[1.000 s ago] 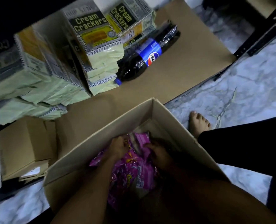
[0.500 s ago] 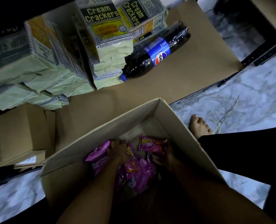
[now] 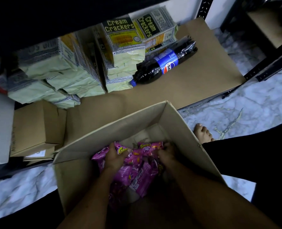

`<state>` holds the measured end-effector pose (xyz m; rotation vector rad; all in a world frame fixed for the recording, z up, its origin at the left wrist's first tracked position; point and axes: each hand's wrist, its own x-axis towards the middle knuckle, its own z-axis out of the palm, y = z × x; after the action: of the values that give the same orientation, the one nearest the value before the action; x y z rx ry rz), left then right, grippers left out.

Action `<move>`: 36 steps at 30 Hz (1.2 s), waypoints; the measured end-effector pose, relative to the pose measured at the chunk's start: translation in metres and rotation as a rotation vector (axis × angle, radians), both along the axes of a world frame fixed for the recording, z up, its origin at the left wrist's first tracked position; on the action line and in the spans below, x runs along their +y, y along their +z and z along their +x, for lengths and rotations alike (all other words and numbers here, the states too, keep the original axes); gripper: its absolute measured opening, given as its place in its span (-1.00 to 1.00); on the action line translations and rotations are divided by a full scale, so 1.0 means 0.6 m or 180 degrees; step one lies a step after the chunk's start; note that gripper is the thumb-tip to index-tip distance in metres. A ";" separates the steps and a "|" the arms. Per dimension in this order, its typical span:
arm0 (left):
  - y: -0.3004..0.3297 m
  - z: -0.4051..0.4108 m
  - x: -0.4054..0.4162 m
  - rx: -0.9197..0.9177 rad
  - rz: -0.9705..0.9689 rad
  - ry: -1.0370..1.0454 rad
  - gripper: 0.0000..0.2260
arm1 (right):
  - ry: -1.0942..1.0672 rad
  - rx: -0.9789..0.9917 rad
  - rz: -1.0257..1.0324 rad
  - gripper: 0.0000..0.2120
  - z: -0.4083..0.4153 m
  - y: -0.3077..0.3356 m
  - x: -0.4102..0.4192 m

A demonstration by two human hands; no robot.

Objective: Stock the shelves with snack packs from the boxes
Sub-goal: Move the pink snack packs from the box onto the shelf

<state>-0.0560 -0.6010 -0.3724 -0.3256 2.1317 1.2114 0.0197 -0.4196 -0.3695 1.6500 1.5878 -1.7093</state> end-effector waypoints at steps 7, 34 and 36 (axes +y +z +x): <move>0.035 0.032 -0.015 -0.1007 0.0578 0.1112 -0.54 | 0.0272 0.0276 -0.0219 -0.13 -0.006 0.039 0.015; 0.297 0.187 -0.108 0.0872 0.0603 0.1026 -0.48 | 0.1334 0.1526 0.0769 -0.67 0.088 0.282 -0.053; 0.306 0.181 -0.121 0.0938 0.0546 0.0907 -0.52 | 0.1357 0.1742 0.0777 -0.71 0.090 0.300 -0.053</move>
<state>0.0528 -0.6734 -0.1888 -0.4055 2.2609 1.6845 0.0737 -0.4516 -0.1895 0.8496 2.2701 -1.8697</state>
